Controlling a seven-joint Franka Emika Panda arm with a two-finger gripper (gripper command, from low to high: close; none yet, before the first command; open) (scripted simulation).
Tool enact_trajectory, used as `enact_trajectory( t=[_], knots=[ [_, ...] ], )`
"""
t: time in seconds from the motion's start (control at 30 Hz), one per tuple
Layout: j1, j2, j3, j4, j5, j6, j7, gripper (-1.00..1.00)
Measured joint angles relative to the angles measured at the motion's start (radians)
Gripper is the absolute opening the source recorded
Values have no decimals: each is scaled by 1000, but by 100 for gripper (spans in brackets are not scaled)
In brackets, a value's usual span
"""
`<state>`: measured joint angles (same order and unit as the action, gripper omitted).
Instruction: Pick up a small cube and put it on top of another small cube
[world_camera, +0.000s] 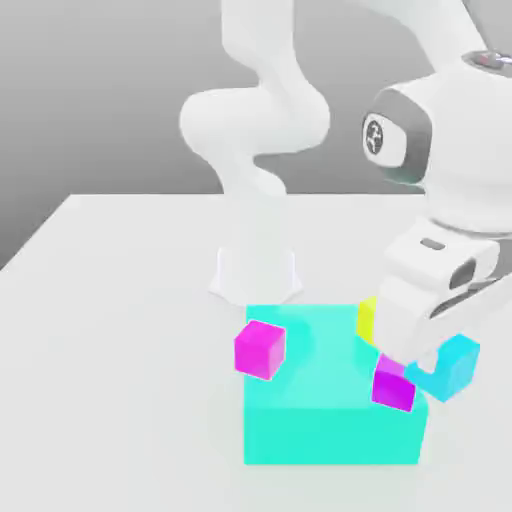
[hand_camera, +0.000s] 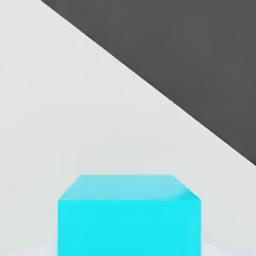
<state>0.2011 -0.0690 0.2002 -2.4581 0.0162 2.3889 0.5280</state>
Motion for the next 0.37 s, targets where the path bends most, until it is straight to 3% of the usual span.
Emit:
enact_trajectory(
  t=[0.1, 0.23, 0.27, 0.37],
  knots=[
    [4, -99, -11, -59, 31, -37, -23, -100],
    [1, -25, -9, -113, 16, 89, -11, -100],
    [0, -4, -9, -121, 10, 118, -7, 100],
    [-1, -4, -9, -121, 10, 118, -7, 100]
  ],
)
